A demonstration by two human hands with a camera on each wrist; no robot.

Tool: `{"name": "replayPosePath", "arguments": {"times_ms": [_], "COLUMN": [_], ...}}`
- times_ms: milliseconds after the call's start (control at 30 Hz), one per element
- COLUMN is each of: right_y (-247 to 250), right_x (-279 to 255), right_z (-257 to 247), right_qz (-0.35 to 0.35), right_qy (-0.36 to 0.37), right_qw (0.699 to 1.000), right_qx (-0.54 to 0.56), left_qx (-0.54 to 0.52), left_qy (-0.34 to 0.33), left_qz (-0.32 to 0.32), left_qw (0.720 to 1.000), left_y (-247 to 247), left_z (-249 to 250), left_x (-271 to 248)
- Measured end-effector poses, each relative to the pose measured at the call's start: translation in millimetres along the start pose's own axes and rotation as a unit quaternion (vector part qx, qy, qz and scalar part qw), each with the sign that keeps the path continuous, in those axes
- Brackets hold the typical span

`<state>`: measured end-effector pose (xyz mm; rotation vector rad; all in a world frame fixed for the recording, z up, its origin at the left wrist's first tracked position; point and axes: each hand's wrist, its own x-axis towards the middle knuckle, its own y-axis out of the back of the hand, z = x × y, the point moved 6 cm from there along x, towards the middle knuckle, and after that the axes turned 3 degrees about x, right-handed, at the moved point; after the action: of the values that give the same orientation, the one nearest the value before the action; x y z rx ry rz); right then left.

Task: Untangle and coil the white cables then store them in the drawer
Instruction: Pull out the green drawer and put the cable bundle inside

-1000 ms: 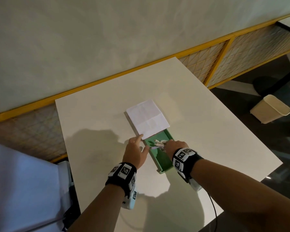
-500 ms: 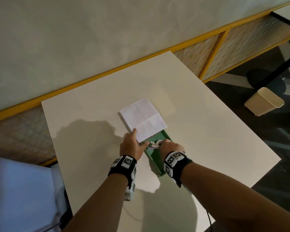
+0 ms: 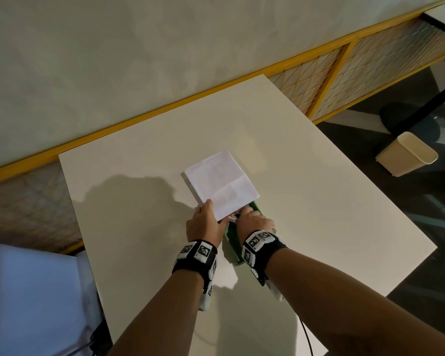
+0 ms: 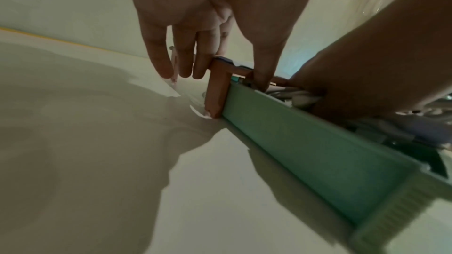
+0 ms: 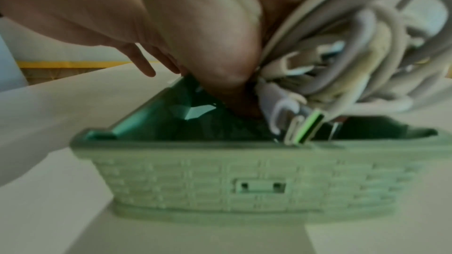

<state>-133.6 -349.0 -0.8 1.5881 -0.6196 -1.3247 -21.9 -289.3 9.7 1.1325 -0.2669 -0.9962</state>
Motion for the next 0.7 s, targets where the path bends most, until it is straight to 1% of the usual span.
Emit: {"name": "replayPosePath", "arguments": {"times_ms": [67, 133, 233, 367, 433, 567, 700], "right_y": [0.4, -1.4, -4.7, -10.0, -15.9, -18.6, -12.6], "right_x": [3.0, 4.0, 3.7, 9.1, 11.0, 9.3, 9.8], "right_z": [-2.5, -2.0, -2.5, -8.6, -9.3, -4.9, 0.1], "right_qz": [0.012, 0.023, 0.03, -0.011, -0.015, 0.019, 0.009], "right_qy": [0.014, 0.01, -0.022, -0.036, -0.019, 0.01, 0.035], "right_qw": [0.999, 0.999, 0.999, 0.99, 0.988, 0.989, 0.981], "right_qx": [-0.038, -0.039, 0.039, 0.137, 0.155, 0.149, 0.193], "left_qx": [0.002, 0.0, -0.007, -0.006, 0.0, 0.013, -0.002], "left_qy": [-0.005, -0.005, -0.004, -0.004, -0.008, -0.015, -0.009], "left_qz": [-0.003, -0.008, -0.014, -0.031, -0.038, -0.046, -0.048], "left_qw": [1.0, 1.0, 1.0, 0.999, 0.999, 0.999, 0.999], "left_y": [0.0, -1.5, -1.7, -1.7, -2.2, -2.9, -2.9], "left_z": [0.1, -0.6, -1.6, -3.2, -3.6, -3.1, -5.1], "left_x": [-0.3, -0.6, 0.3, -1.0, -3.0, -3.7, -4.4]}}
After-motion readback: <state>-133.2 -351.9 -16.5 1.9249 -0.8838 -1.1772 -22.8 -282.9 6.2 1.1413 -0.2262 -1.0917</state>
